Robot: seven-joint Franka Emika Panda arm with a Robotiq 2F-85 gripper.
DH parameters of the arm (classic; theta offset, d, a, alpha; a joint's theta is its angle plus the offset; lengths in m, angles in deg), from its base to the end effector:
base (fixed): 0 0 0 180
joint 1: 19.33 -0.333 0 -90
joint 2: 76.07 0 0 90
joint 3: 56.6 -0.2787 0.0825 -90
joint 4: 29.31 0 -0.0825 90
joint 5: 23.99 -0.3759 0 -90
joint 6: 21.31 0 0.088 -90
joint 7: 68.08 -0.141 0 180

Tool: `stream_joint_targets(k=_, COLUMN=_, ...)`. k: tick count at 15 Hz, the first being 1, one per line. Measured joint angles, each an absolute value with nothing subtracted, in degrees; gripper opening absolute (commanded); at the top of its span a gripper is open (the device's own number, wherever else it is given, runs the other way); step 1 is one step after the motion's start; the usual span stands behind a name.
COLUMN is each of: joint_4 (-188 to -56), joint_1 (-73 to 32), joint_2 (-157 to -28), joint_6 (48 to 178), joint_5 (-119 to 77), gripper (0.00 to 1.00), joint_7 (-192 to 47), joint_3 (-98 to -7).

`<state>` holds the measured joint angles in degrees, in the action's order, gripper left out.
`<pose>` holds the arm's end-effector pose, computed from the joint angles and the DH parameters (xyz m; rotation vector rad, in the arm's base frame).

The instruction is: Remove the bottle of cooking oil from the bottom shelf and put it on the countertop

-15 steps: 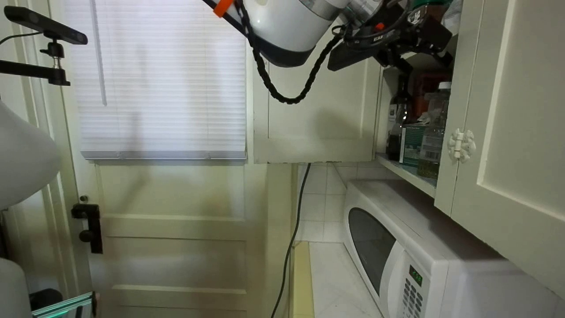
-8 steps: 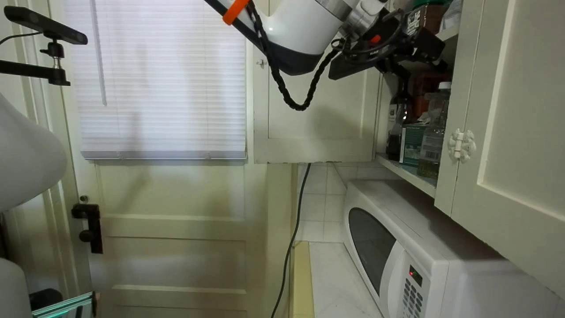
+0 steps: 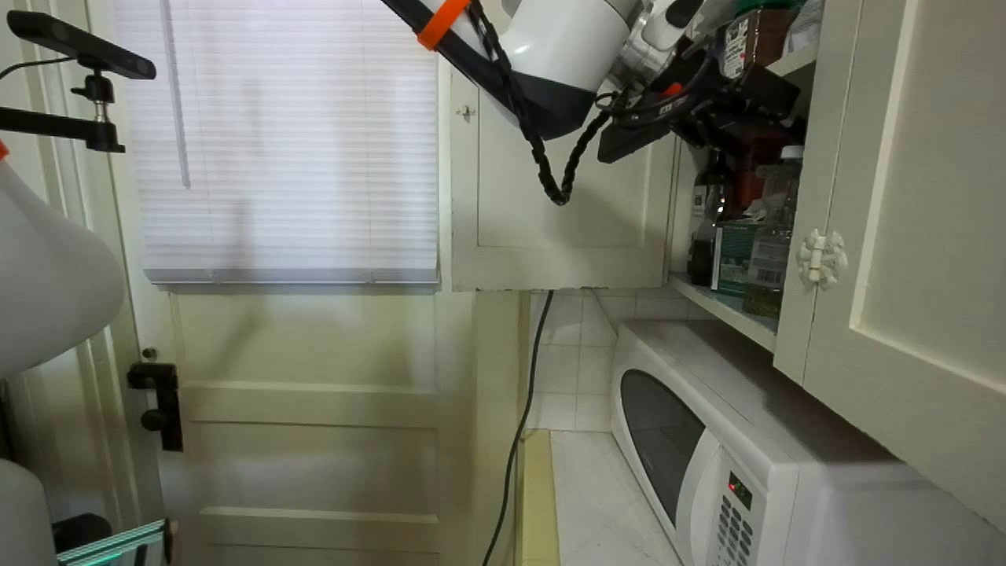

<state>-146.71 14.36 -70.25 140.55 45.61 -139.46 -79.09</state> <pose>0.5874 -0.0726 0.5045 2.3534 -0.4768 1.3974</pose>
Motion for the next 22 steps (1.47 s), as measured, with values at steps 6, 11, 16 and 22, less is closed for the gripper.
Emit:
stream_joint_targets(k=6, joint_4=-145.48, joint_1=14.30, joint_2=-72.01, joint_6=136.44, joint_5=50.54, gripper=1.00, joint_7=-144.52, joint_3=-80.70)
stream_joint_targets(k=11, joint_4=-145.33, joint_1=14.30, joint_2=-71.99, joint_6=136.44, joint_5=50.65, gripper=1.00, joint_7=-144.59, joint_3=-80.68)
stream_joint_targets(k=16, joint_4=-143.36, joint_1=14.30, joint_2=-72.94, joint_6=135.90, joint_5=53.13, gripper=1.00, joint_7=-146.29, joint_3=-80.86)
stream_joint_targets(k=22, joint_4=-141.40, joint_1=14.30, joint_2=-75.49, joint_6=134.18, joint_5=57.97, gripper=1.00, joint_7=-150.20, joint_3=-81.02)
